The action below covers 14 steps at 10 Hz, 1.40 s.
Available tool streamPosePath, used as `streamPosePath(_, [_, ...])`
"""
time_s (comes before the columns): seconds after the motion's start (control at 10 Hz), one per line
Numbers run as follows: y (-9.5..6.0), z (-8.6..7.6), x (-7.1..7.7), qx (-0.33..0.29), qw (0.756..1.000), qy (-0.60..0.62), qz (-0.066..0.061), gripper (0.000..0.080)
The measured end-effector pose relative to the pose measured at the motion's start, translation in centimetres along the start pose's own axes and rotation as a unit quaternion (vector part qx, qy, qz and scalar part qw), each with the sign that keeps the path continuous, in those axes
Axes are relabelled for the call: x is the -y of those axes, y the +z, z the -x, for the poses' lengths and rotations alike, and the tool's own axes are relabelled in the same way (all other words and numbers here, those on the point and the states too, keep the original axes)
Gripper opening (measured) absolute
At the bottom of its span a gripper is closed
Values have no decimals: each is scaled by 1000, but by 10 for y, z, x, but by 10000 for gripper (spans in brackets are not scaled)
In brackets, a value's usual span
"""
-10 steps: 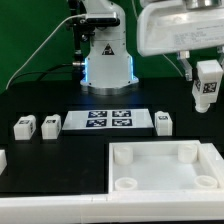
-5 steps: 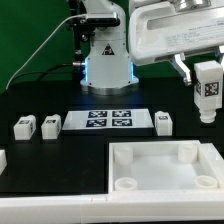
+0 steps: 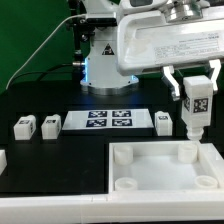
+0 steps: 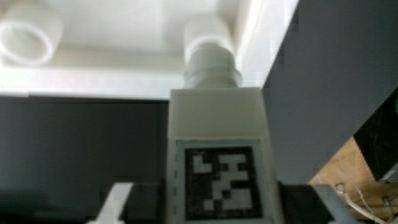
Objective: Assemble one leg
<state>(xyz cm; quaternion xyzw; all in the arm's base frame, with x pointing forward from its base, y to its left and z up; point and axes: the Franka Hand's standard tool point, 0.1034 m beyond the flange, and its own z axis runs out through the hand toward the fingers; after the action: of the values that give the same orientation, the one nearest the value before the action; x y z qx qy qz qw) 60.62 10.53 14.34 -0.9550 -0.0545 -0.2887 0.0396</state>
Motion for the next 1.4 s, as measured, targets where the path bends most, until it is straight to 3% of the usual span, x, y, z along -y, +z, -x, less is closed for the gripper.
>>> streamPosePath(0.2, [16, 9, -9, -10, 1000, 2, 1, 291])
streamPosePath(0.5, [16, 9, -8, -9, 1000, 1, -1, 291])
streamPosePath(0.8, [32, 8, 7, -10, 1000, 16, -1, 291])
streamPosePath(0.9, [36, 5, 7, -11, 1000, 15, -1, 291])
streamPosePath(1.4, [58, 23, 6, -7, 1000, 15, 0, 291])
